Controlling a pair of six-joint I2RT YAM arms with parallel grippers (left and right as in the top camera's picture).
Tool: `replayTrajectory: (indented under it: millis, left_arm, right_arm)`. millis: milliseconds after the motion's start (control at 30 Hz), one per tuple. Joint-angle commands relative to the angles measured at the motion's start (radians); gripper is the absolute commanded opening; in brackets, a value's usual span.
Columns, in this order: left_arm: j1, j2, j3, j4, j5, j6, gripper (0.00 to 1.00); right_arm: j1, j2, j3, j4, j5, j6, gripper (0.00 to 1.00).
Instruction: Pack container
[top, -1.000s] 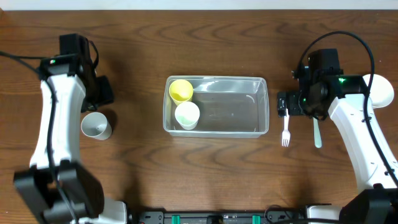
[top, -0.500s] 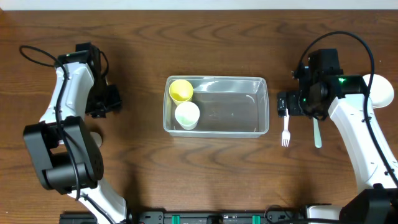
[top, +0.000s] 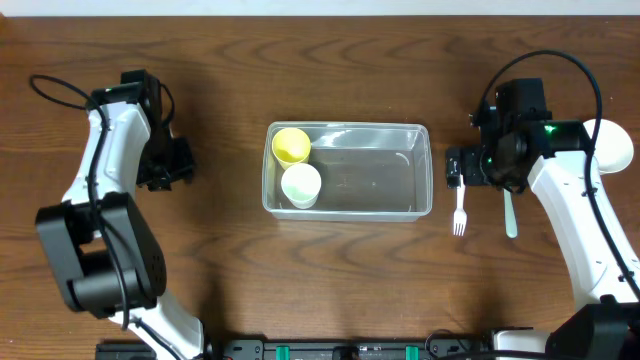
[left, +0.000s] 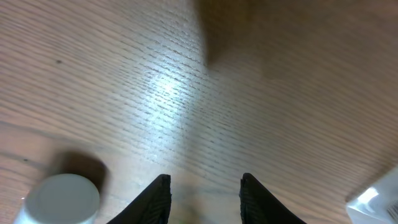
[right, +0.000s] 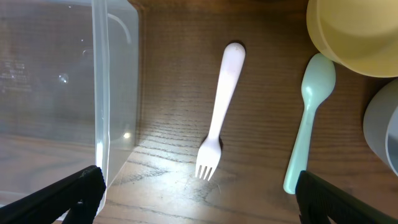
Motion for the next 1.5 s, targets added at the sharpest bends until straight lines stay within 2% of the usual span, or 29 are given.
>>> replayTrajectory:
  millis: [0,200,433,667,733,833,1133,1233,1467]
  left_arm:
    - [0.005,-0.088,-0.007,-0.003,0.000,-0.017,0.38]
    - [0.005,-0.160,-0.007,-0.024,-0.001,-0.021,0.38]
    - [0.005,-0.309,-0.034,-0.095,0.000,-0.146,0.37]
    - [0.005,-0.634,-0.226,-0.077,-0.001,-0.345,0.39]
    - [0.005,-0.723,-0.301,-0.065,-0.001,-0.415,0.45]
    - [0.005,-0.845,-0.423,-0.058,0.000,-0.528,0.46]
    - [0.005,-1.076,-0.655,-0.024,-0.001,-0.713,0.45]
    - [0.005,-1.104,-0.679,-0.017,-0.001,-0.731,0.45]
    - [0.005,-1.103,-0.680,-0.029,0.000,-0.684,0.45]
  right_arm:
    - [-0.007,0.004,0.015,0.000,0.008,0.003,0.99]
    - [-0.007,0.004,0.015,-0.001,0.008,0.003,0.99]
    - [-0.007,0.004,0.015,-0.001,0.008,0.002,0.99]
    - [-0.007,0.004,0.015,0.005,0.008,0.003,0.99]
    - [-0.007,0.004,0.015,0.004,0.008,0.003,0.99]
    - [-0.007,0.004,0.015,0.004,0.008,0.003,0.99]
    - [-0.007,0.004,0.015,-0.002,0.008,0.003,0.99]
    - [-0.007,0.004,0.015,-0.007,0.008,0.003,0.99]
    - [-0.007,0.004,0.015,-0.007,0.008,0.003,0.99]
